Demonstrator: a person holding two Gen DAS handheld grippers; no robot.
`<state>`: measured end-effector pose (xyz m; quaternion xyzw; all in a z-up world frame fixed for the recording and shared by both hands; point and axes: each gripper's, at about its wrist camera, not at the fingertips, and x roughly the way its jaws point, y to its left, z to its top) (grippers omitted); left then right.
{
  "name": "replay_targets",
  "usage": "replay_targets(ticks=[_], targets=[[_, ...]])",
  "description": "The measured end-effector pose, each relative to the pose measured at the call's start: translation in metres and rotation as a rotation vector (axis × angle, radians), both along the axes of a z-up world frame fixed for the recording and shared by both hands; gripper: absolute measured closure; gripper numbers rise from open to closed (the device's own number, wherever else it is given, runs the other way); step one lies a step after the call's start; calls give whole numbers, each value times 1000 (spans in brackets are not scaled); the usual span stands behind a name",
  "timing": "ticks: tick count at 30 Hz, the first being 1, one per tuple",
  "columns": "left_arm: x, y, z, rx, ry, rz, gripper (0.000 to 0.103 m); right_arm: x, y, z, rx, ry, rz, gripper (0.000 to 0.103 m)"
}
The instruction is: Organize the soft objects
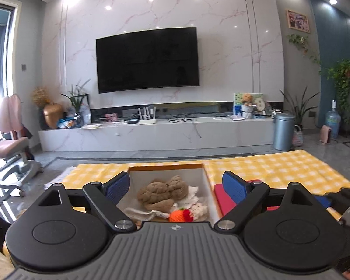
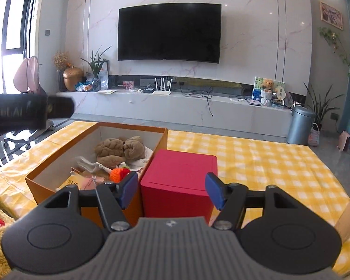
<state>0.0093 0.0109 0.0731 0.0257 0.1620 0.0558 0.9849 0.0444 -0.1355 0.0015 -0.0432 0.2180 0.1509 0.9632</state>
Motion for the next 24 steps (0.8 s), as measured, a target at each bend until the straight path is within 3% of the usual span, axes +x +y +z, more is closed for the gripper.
replay_targets(ticks=[3,11,19,24], targets=[[-3,-1,-8,-2,-16,10,0,-4,0,-3,7,-17,1,30],[1,6,-37,-51,-13,-31,0,6,5,-26,36,34,21,31],[9,8,-58,-50,-13,12,0,26,10,-46,66,90,27,31],[13,11,-67,-46,41,-7,0,29,15,-51,35,89,30,31]])
